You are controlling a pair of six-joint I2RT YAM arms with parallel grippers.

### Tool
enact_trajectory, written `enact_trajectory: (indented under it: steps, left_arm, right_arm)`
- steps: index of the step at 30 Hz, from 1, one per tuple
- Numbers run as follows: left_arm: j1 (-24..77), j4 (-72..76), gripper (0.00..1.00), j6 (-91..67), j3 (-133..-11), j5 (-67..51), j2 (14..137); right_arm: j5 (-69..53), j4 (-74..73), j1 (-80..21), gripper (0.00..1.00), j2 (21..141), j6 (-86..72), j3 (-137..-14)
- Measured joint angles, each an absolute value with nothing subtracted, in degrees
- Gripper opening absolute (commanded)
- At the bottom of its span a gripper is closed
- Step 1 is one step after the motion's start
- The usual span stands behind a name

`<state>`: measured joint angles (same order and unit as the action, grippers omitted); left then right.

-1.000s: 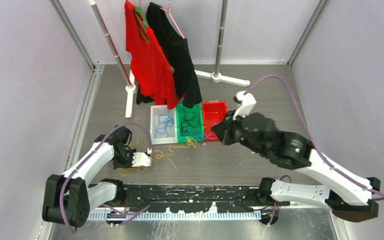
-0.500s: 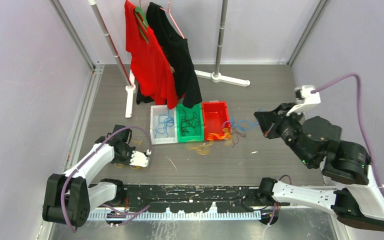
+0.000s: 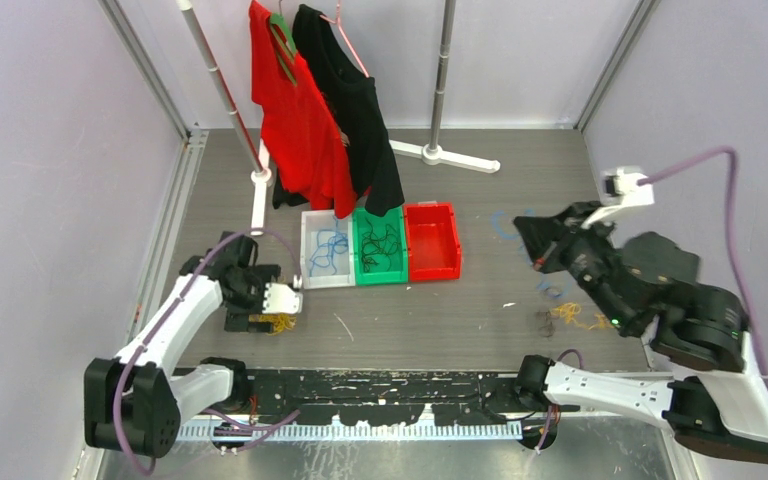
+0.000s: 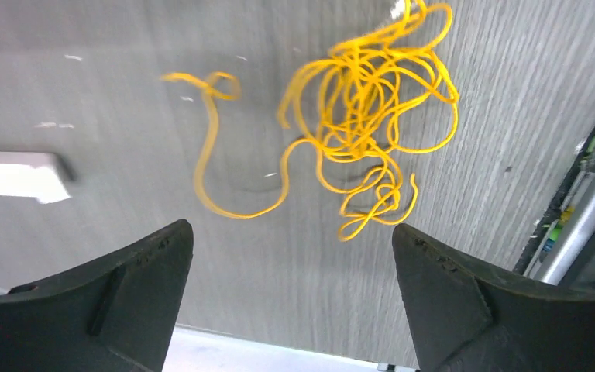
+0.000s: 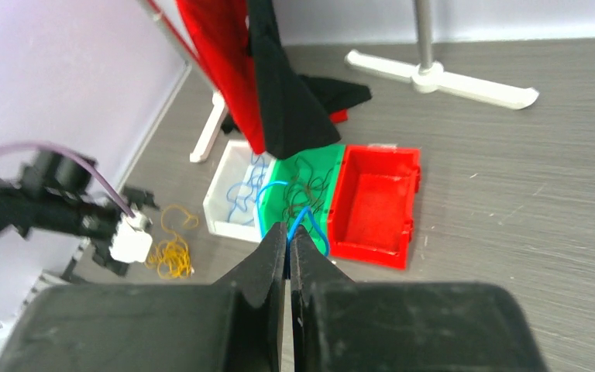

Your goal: Untangle the cables

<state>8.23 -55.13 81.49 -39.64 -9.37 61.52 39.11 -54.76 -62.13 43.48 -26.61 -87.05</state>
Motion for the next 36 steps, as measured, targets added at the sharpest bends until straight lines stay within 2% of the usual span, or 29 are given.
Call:
enact_trajectory:
  steps: [7,11,15,20,28,33,36]
  left_arm:
    - [8.23,-71.61,0.99,78.87,-59.61,-21.63,60.12]
    - [8.23,-80.09,0.99,76.51,-67.48,-28.80,60.14]
    - [8.23,-81.62,0.99,68.99,-71.59,-35.92,60.10]
    - [8.23,-74.87,1.00,51.05,-73.30,-49.34,58.35]
    - [10.90,-54.63,1.00,25.21,-70.35,-59.77,56.77]
    - [13.76,-42.22,0.83,11.92,-66.87,-60.10,58.94]
    - [15.44,-37.41,0.77,6.76,-66.81,-60.10,60.49]
  right_arm:
    - [30.89,-47.88,-62.13,0.01,52.90,-26.52,-83.35]
    - [26.15,-43.16,-62.11,0.01,58.26,-26.63,-82.43]
    - [21.52,-37.52,-61.56,0.01,62.74,-27.16,-82.63]
    - [14.20,-30.11,-60.40,0.01,69.17,-29.10,-84.07]
    - [7.33,-19.75,-59.57,0.01,76.82,-34.48,-84.12]
    - [5.02,-15.27,-59.27,0.01,79.83,-37.43,-85.10]
    - [3.84,-13.17,-59.13,0.01,80.86,-38.33,-86.17]
